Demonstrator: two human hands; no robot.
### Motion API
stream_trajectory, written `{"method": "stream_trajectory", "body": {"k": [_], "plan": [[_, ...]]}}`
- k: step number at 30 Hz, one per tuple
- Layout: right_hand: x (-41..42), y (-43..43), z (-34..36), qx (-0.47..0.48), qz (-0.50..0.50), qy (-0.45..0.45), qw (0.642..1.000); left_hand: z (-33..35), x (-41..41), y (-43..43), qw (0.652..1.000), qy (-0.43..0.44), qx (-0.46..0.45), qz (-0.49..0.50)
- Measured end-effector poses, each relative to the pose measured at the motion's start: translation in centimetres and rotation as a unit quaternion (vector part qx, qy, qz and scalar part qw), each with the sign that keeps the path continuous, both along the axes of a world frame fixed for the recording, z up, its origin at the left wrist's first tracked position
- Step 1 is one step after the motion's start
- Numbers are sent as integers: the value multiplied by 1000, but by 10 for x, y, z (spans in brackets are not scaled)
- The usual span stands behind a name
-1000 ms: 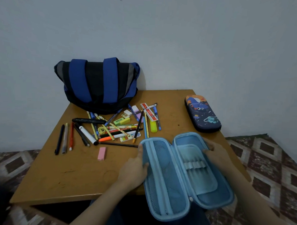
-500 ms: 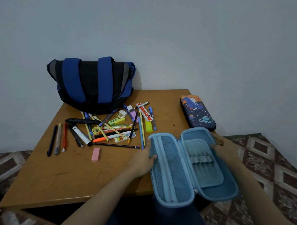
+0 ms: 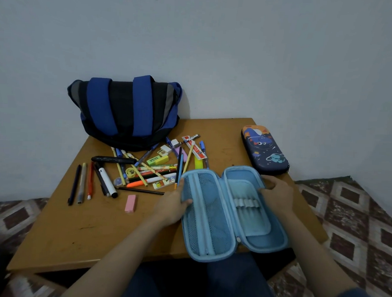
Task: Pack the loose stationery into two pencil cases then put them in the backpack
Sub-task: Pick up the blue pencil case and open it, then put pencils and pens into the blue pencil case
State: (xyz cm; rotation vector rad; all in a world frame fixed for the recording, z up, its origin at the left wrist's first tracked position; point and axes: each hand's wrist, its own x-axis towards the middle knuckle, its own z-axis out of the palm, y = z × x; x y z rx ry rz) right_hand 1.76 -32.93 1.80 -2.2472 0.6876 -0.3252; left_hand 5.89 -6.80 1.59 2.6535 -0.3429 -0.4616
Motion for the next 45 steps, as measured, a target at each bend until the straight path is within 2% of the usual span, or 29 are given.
{"method": "stream_trajectory", "body": {"k": [3, 5, 8, 10, 12, 15, 21, 35, 41, 45], "plan": [[0, 2, 3, -55, -1, 20, 998, -1, -6, 2, 998, -5, -48, 36], [-2, 12, 10, -108, 24, -4, 994, -4, -11, 5, 996, -17, -72, 47], [-11, 44, 23, -140, 143, -42, 979, -6, -17, 8, 994, -61, -84, 46], [-20, 69, 27, -153, 250, -39, 955, -7, -18, 10, 992, -88, -78, 47], [-28, 90, 29, -198, 344, 17, 918, -9, -18, 11, 993, -99, -40, 46], [-30, 103, 30, -259, 423, 123, 860, -12, -20, 11, 993, -112, 13, 36], [-32, 100, 23, -281, 486, 215, 799, -11, -19, 9, 993, -106, 39, 21], [-40, 107, 15, -326, 484, 201, 786, -19, -20, 11, 991, -133, 21, 16], [-37, 111, 8, -320, 434, 106, 835, -20, -23, 10, 990, -139, 33, 24], [-30, 114, 7, -330, 400, 45, 854, -22, -25, 10, 987, -153, 43, 25]]}}
